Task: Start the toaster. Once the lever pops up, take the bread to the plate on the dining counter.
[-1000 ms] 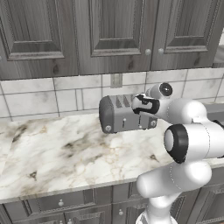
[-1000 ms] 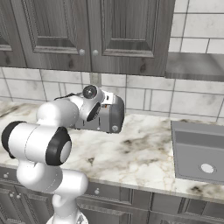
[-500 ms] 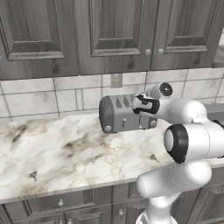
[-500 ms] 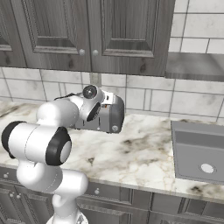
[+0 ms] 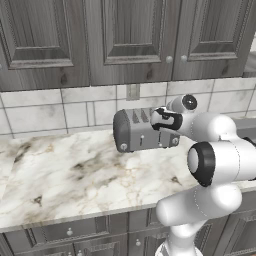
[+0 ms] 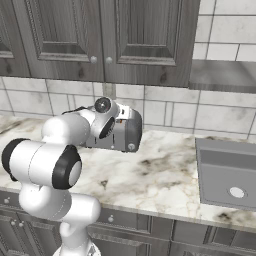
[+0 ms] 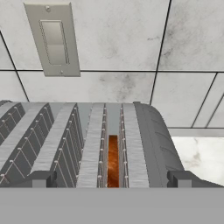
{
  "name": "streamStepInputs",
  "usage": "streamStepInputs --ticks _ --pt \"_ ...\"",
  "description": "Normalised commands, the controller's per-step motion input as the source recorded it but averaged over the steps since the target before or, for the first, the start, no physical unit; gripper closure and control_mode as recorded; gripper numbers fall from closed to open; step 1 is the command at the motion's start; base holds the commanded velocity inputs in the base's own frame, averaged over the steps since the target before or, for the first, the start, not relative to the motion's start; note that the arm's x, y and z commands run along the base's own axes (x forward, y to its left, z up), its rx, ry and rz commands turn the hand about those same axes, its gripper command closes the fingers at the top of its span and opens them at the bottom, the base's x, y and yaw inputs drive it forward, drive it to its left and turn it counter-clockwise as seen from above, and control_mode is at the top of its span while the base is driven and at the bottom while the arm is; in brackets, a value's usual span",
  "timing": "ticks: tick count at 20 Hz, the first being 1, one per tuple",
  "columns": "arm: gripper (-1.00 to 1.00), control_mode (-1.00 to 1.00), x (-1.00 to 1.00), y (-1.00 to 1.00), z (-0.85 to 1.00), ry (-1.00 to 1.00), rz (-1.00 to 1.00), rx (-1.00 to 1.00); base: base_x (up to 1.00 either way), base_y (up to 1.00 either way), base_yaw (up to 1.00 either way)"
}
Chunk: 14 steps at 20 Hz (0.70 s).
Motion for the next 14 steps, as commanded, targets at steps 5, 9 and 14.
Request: streamStepInputs --ticks 5,9,14 --pt "-1.0 -1.0 0.0 0.0 0.0 0.0 0.0 0.0 0.0 0.0 0.0" --pt "-1.0 -1.0 0.0 0.0 0.0 0.0 0.0 0.0 0.0 0.0 0.0" --pt "-1.0 -1.0 0.0 0.0 0.0 0.0 0.0 0.0 0.0 0.0 0.0"
